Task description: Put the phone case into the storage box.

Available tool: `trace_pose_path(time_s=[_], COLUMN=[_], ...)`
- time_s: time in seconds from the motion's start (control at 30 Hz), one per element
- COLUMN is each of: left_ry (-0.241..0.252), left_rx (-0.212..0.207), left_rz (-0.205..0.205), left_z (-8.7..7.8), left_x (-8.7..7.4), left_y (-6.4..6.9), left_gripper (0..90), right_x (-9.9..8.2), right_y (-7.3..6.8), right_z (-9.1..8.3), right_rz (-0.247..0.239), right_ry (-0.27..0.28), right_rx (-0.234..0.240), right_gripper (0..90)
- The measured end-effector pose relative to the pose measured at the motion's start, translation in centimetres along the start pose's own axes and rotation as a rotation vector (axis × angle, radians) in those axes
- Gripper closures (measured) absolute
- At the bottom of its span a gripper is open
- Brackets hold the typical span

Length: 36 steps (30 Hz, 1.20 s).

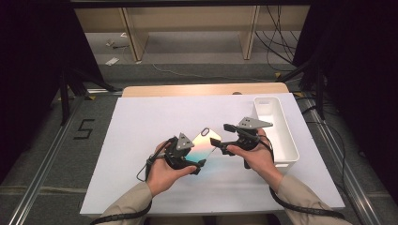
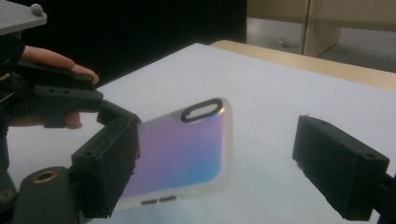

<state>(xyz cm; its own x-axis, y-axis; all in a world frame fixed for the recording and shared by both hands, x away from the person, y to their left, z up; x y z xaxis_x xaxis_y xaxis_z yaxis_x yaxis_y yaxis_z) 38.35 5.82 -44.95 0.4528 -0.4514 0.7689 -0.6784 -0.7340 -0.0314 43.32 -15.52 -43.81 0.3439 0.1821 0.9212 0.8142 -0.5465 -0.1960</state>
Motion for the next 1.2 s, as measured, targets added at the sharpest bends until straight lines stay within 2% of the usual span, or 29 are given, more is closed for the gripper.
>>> trace_pose_path(time_s=[0.2, 0.37, 0.43, 0.83, 0.97, 1.07, 1.17, 1.2], left_ry=[0.004, 0.008, 0.012, 0.024, 0.029, 0.031, 0.036, 0.038], left_rx=[-0.008, -0.009, -0.008, -0.011, -0.013, -0.012, -0.016, -0.017], left_rz=[0.005, 0.008, 0.007, 0.004, 0.003, 0.002, 0.001, 0.002], left_z=[0.0, 0.1, 0.1, 0.1, 0.1, 0.1, 0.1, 0.1], left_x=[0.0, 0.0, 0.1, 0.2, 0.2, 0.2, 0.2, 0.2], left_y=[0.3, 0.4, 0.4, 0.5, 0.6, 0.6, 0.6, 0.6], left_gripper=[17.1, 17.1, 17.1, 17.1, 17.1, 17.1, 17.1, 17.1], right_x=[0.1, 0.2, 0.1, 0.0, 0.0, -0.1, -0.1, -0.1], right_y=[0.1, 0.1, 0.2, 0.3, 0.4, 0.5, 0.7, 0.8], right_z=[1.6, 2.5, 2.9, 3.5, 3.6, 3.6, 3.6, 3.5], right_rz=[0.035, 0.054, 0.077, 0.129, 0.155, 0.193, 0.204, 0.225], right_ry=[-0.008, -0.013, -0.012, -0.017, -0.016, -0.009, -0.006, -0.001], right_rx=[0.015, 0.028, 0.036, 0.064, 0.076, 0.081, 0.082, 0.086], right_gripper=[17.1, 20.5, 24.0, 37.6, 42.8, 47.9, 50.7, 52.1])
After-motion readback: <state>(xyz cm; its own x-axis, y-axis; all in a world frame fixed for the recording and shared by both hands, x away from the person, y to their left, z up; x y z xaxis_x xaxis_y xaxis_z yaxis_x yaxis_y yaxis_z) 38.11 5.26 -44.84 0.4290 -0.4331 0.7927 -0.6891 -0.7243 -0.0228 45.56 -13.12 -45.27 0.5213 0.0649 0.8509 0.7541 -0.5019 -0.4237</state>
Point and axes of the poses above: each handheld gripper's, and its own axes: z roughly forward along the jaws, x roughly out of its top, y roughly to its right, the point moved 2 cm from there along z, roughly forward along the jaws, and after that the axes turned 4 degrees about x, right-handed, at the moved point
